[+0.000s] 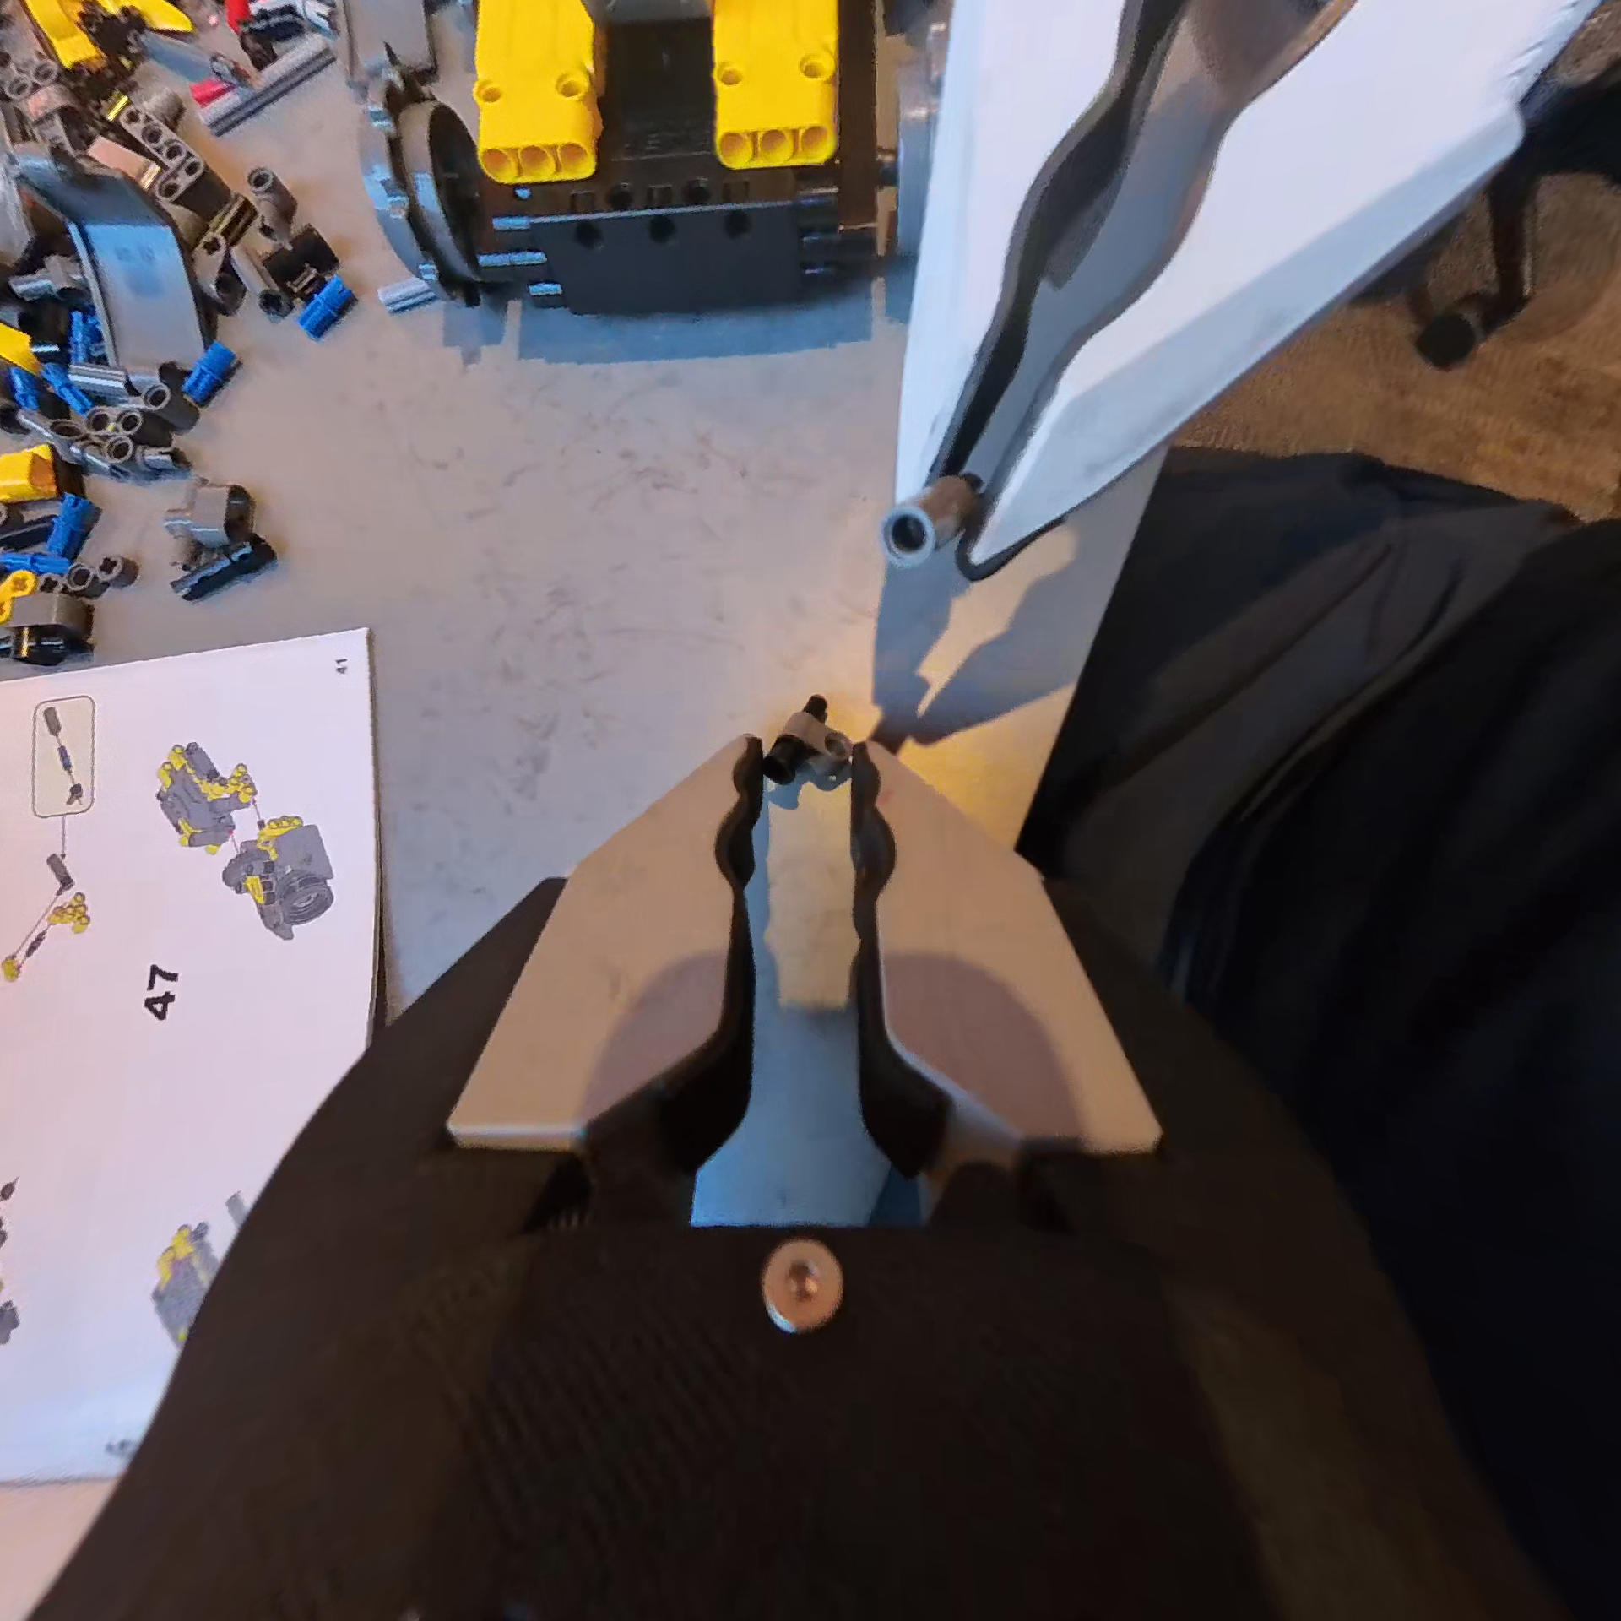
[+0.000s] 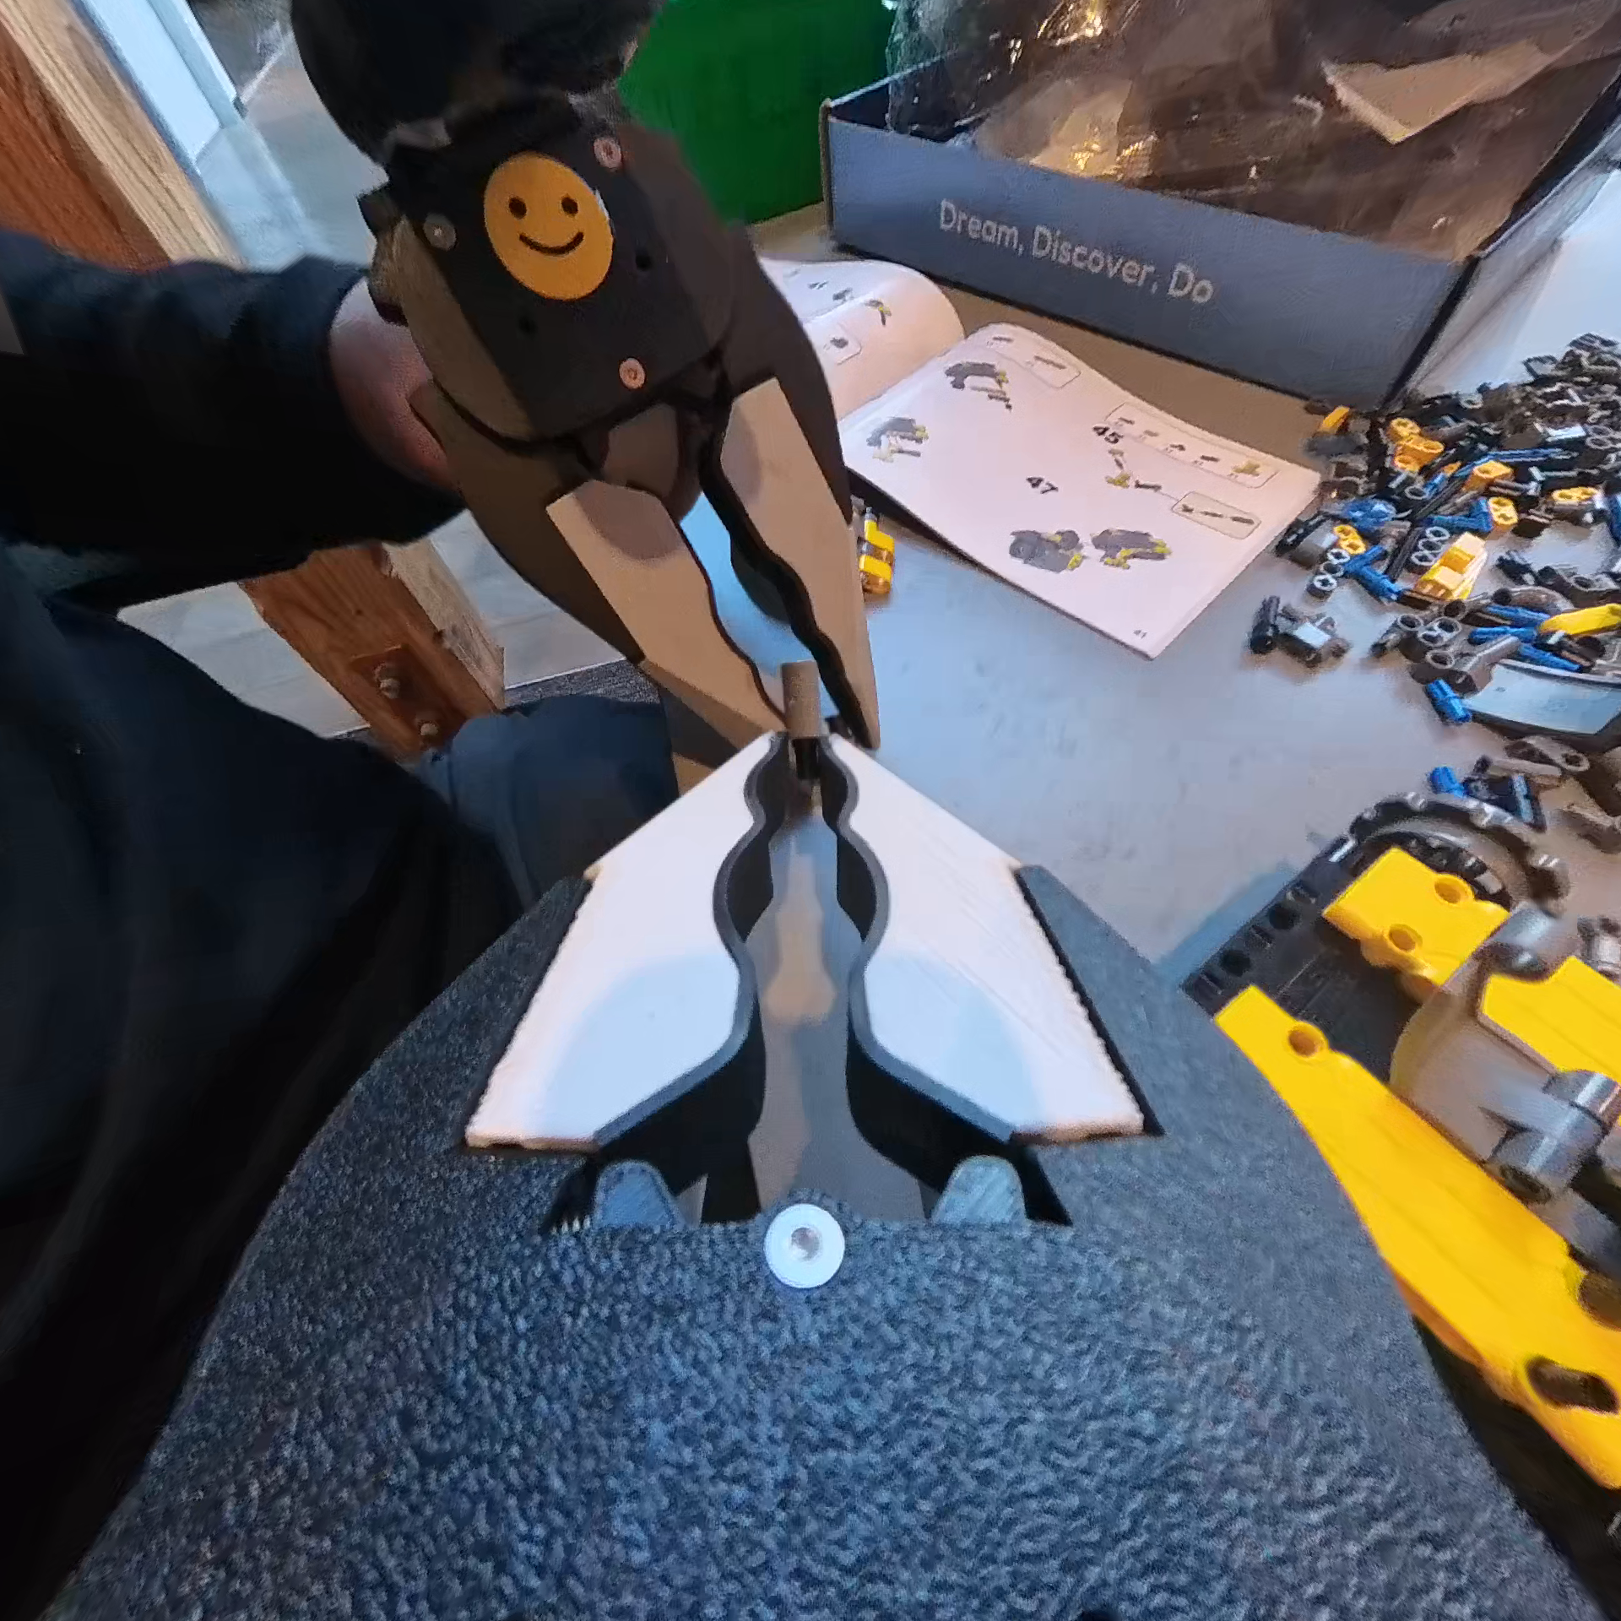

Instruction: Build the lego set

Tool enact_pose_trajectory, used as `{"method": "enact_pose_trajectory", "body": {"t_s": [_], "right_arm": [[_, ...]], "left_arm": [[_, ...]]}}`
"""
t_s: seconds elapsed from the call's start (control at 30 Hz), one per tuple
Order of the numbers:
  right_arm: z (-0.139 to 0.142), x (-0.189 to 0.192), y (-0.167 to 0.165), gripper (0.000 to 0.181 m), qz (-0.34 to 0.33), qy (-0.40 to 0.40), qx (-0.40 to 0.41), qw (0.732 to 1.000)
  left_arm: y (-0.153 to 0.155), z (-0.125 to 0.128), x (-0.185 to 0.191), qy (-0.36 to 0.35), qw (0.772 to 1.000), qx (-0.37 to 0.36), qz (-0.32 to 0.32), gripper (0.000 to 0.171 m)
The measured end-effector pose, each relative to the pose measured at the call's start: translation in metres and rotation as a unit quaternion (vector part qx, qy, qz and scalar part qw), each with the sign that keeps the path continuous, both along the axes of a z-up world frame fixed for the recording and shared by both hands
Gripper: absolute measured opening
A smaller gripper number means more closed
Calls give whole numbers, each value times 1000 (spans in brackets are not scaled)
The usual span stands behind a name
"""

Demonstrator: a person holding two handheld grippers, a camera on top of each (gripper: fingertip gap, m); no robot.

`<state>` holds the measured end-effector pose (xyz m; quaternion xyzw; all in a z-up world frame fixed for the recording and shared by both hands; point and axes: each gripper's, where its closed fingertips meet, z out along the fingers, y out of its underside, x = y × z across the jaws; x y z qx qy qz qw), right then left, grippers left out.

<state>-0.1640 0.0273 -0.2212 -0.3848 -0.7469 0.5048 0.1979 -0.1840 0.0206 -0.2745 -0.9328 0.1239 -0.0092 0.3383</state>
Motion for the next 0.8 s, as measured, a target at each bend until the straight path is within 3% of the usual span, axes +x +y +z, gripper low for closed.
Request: {"method": "enact_pose_trajectory", "body": {"t_s": [0.27,0.5,0.8], "right_arm": [[21,-17,-9,5,-9,50,-43,998],[18,-29,-21,5,-7,48,-29,998],[26,-44,-30,5,16,47,-86,995]], "left_arm": [[-1,1,-3,-15,998,68,3,18],[-17,2,-10,-36,994,97,26,18],[-23,5,-12,-57,991,112,35,18]]}}
